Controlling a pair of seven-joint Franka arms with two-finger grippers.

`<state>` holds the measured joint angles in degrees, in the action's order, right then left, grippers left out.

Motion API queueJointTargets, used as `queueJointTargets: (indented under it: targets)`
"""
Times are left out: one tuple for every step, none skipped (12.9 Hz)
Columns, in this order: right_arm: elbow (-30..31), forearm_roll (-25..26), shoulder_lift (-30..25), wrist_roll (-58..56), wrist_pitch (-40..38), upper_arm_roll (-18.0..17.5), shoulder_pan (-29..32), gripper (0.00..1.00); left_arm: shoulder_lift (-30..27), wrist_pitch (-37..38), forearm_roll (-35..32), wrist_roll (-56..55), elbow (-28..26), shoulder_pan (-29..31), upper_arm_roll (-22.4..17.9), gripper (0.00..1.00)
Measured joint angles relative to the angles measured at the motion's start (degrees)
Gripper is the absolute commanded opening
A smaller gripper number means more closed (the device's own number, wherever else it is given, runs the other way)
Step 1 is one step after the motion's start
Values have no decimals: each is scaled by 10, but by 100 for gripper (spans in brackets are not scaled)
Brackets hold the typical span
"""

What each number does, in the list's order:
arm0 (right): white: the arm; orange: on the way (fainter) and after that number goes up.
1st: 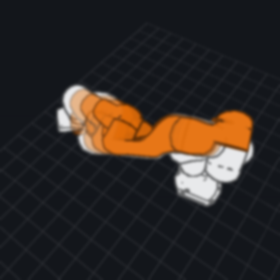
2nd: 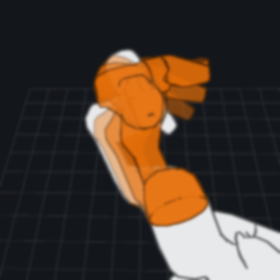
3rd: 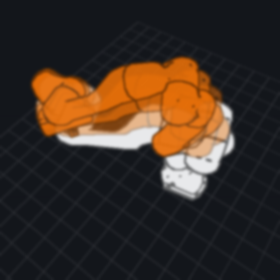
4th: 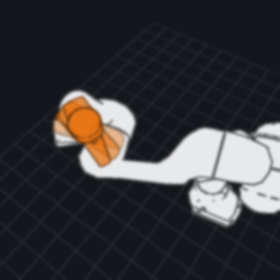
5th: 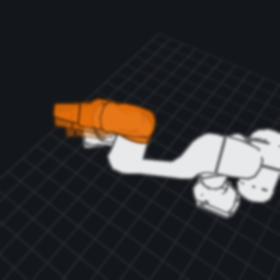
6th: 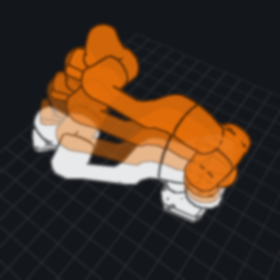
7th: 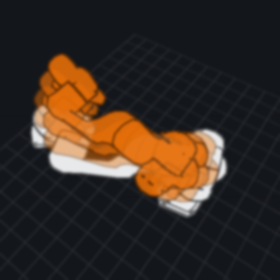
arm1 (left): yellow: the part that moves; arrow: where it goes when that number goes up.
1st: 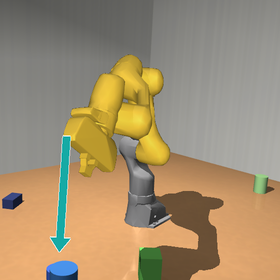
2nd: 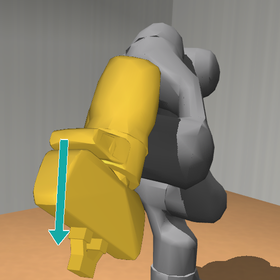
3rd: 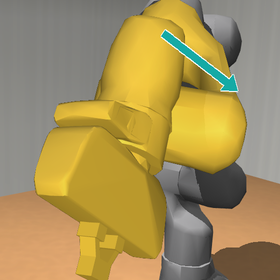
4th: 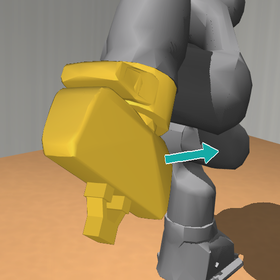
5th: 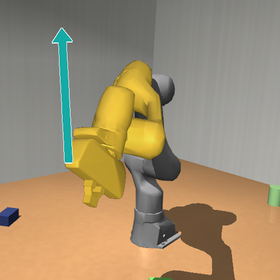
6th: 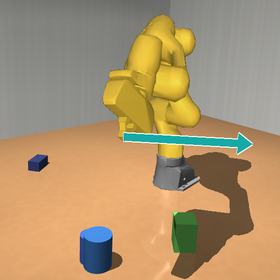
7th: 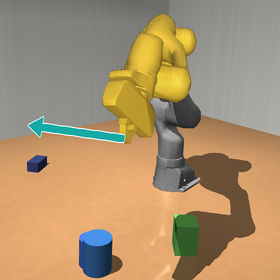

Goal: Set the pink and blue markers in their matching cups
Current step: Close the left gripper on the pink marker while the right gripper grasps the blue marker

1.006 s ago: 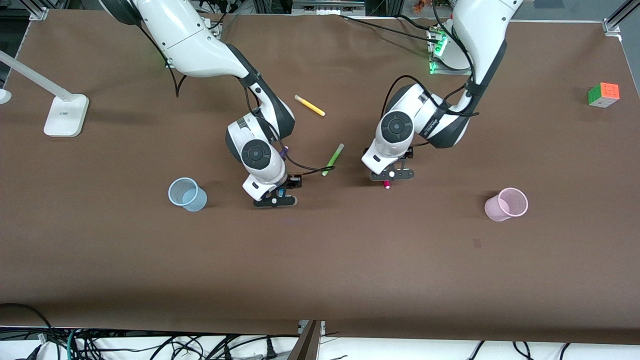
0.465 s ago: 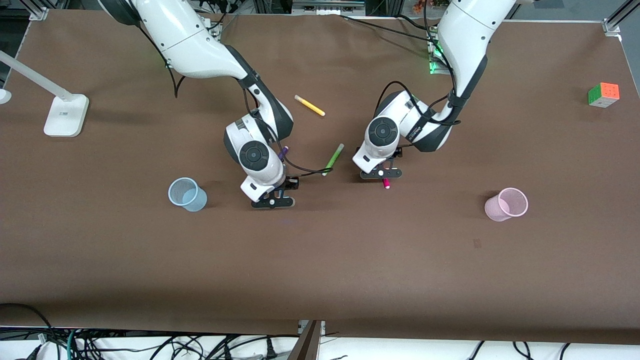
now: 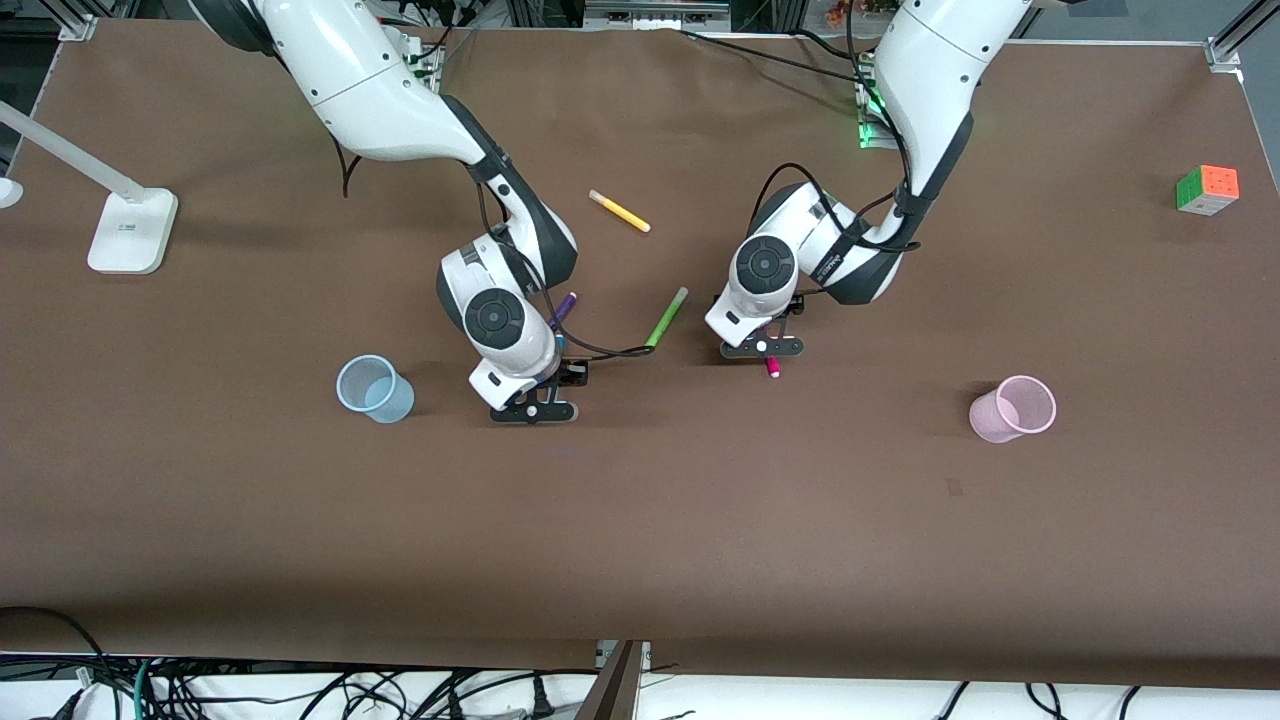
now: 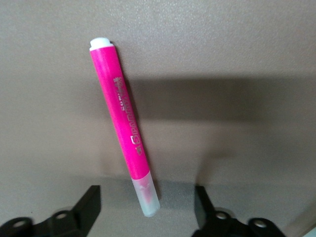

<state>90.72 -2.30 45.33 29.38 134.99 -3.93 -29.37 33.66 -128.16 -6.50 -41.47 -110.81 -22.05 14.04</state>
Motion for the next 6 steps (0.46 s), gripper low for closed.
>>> queueJointTargets:
  targets:
    - [0, 0, -1, 1, 0, 0, 0, 55, 0, 0, 0, 0, 1, 0, 0, 24]
    - [0, 0, -1, 1, 0, 0, 0, 55, 0, 0, 0, 0, 2, 0, 2, 13]
    - [0, 0, -2, 1, 0, 0, 0, 55, 0, 0, 0, 0, 3, -1, 2, 3]
    - [0, 0, -2, 1, 0, 0, 0, 49, 0, 0, 0, 0, 3, -1, 2, 0]
    - [0, 0, -2, 1, 0, 0, 0, 26, 0, 0, 0, 0, 3, -1, 2, 0]
    - [0, 0, -2, 1, 0, 0, 0, 5, 0, 1, 0, 0, 3, -1, 2, 0]
